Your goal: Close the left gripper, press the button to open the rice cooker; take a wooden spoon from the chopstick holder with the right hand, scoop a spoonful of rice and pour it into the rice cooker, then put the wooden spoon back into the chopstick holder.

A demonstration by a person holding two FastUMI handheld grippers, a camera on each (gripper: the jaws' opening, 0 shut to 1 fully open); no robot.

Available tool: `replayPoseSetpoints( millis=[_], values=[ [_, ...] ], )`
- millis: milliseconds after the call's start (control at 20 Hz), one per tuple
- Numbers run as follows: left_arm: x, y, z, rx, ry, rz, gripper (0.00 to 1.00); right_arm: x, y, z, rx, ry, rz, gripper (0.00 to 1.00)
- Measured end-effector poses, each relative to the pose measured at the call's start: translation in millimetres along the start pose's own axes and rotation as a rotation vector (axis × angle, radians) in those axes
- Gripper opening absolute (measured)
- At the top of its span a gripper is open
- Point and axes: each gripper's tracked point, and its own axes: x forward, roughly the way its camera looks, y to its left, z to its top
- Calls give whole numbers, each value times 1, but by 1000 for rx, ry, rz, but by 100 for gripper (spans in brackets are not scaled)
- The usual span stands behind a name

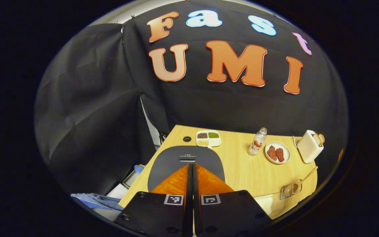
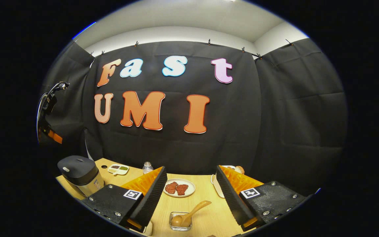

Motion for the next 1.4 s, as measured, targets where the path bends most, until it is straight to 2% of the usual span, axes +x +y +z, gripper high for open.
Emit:
replayPoseSetpoints(
  millis=[150,300,350,450,600,700,850,950,1000,1200,1250,1300,1350,1400],
  values=[
    [22,18,-23,-22,124,52,6,-1,-9,-4,-7,5,-20,94],
    [31,15,-55,-92,271,11,6,-2,-17,-12,-5,19,-38,94],
    [34,14,-68,-112,328,0,6,-4,-18,-17,-4,33,-36,97],
    [43,15,-84,-166,412,-3,6,-4,-26,-20,-15,42,-41,94],
    [53,9,-101,-249,497,-24,6,-6,-35,-24,-17,54,-56,94],
    [59,13,-113,-260,548,-16,6,-4,-37,-29,-18,65,-50,94],
    [69,13,-122,-283,585,-7,6,-2,-42,-37,-19,85,-31,94],
    [75,17,-117,-268,566,1,6,0,-47,-44,-1,116,-18,94],
    [73,16,-121,-266,604,0,6,1,-50,-44,2,120,-10,93],
    [76,17,-119,-272,622,-2,6,8,-60,-35,-48,95,-15,94],
    [79,17,-123,-271,626,-5,1,9,-59,-36,-42,100,-9,94],
    [75,16,-121,-280,633,1,6,11,-59,-39,-38,113,-9,94],
    [79,16,-122,-263,622,-6,6,13,-56,-43,-34,125,-5,97],
    [75,17,-122,-246,606,-8,6,15,-53,-47,-31,136,-4,94]
  ],
)
